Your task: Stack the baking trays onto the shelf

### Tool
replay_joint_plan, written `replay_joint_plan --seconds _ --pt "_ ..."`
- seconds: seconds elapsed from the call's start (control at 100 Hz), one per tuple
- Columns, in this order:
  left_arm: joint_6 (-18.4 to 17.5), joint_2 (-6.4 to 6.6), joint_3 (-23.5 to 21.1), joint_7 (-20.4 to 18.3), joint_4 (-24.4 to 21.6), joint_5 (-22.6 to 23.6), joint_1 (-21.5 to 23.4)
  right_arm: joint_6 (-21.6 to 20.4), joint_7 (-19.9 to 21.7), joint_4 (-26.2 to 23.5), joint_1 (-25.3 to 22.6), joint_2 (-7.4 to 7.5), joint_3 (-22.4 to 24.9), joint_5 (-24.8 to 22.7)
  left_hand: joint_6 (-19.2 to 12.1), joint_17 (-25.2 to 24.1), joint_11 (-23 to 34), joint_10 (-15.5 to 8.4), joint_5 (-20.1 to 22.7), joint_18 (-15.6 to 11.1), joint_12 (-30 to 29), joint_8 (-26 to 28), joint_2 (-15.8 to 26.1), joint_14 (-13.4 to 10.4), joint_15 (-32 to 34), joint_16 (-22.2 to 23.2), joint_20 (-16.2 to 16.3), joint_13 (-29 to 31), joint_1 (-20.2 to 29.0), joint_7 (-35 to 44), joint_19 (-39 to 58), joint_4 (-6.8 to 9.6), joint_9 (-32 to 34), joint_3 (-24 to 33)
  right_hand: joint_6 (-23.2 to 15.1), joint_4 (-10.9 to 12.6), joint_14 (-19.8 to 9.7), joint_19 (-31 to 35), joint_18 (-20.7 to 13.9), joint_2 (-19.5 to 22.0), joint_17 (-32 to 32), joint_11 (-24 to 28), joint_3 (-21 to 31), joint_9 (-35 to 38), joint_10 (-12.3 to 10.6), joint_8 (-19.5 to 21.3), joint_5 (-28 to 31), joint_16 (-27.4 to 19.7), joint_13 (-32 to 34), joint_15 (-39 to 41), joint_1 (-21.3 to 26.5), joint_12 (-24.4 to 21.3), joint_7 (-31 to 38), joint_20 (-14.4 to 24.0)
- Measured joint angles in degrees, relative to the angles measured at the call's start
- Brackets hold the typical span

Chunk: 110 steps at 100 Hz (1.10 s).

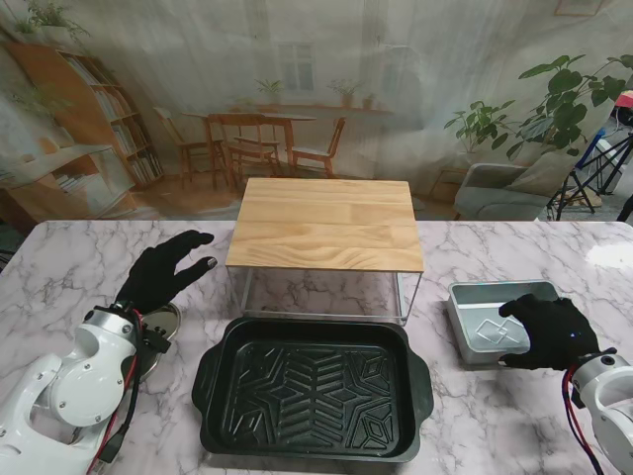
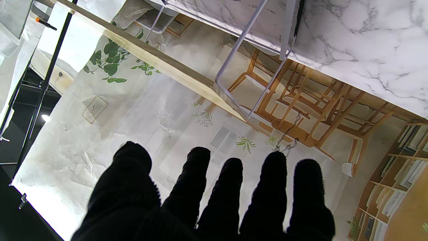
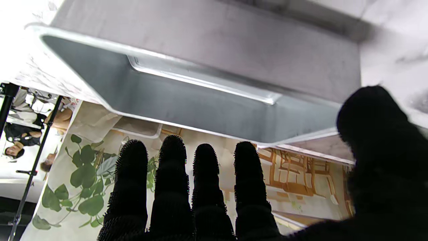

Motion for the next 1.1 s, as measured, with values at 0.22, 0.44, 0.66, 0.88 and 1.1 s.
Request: replay_joint_plan --seconds 0.22,0.44,0.66,0.88,1.1 --pt "0.2 0.00 0.1 -0.1 0.0 0.0 -0.1 3.4 1.2 3.8 2.8 0.35 -3.3 -0.1 0.0 0.0 0.0 0.0 0.0 0.0 0.0 0.0 0.0 0.0 0.0 0.0 0.0 0.0 0.0 0.0 0.0 0.00 0.0 0.0 -10.0 0.0 2.4 3.6 6.8 -1.1 5.5 -0.3 0.1 0.0 -4.9 -0.3 -3.7 0.0 1.6 0.0 5.0 -1.3 -0.3 -0.3" --pt "0.3 0.00 0.3 -0.2 0.1 0.0 -0.3 3.6 1.7 6.2 4.4 0.80 -5.5 -3.2 0.0 0.0 0.0 0.0 0.0 0.0 0.0 0.0 0.0 0.0 0.0 0.5 0.0 0.0 0.0 0.0 0.0 0.00 0.0 0.0 -14.9 0.0 -1.2 6.6 -2.9 -3.3 7.4 -0.7 3.9 0.0 -5.6 -0.8 -3.5 0.0 2.2 0.0 8.2 -2.3 1.6 -0.3" --pt "0.4 0.02 0.4 -0.4 0.1 0.0 -0.3 4.4 2.9 7.2 5.4 1.09 -6.9 -3.4 0.0 0.0 0.0 0.0 0.0 0.0 0.0 0.0 0.0 0.0 0.0 0.8 0.1 0.0 0.0 0.0 0.0 0.00 0.0 0.0 -15.1 -1.0 -2.1 6.6 -4.5 -6.3 7.2 -0.7 16.3 0.1 -5.6 -1.0 -3.5 0.0 2.7 0.0 8.1 -2.9 2.7 0.1" --pt "0.4 0.03 0.5 -0.4 0.1 0.1 -0.4 5.5 3.4 8.9 6.6 1.30 -8.9 -3.4 0.0 0.0 0.0 0.0 0.0 0.0 0.0 0.0 0.0 0.0 0.0 0.8 0.1 0.0 0.0 0.0 0.0 0.00 0.0 0.0 -18.6 -1.0 -2.2 7.5 -4.5 -6.2 8.2 -0.7 20.9 0.2 -5.7 -1.1 -3.5 0.1 3.5 1.4 8.1 -2.9 2.8 0.7" --pt "0.4 0.04 0.6 -0.4 0.2 0.2 -0.5 6.1 5.3 9.2 7.1 1.30 -9.8 -2.8 0.0 0.1 0.0 0.0 0.0 -0.4 0.0 0.0 0.0 0.0 0.0 0.8 0.2 0.0 0.0 0.0 0.0 0.00 0.0 0.0 -22.1 -1.5 -2.5 10.8 -4.5 -6.2 13.3 0.0 26.8 1.7 -7.1 -1.1 -1.4 0.2 6.9 2.9 14.6 -2.8 4.2 1.6"
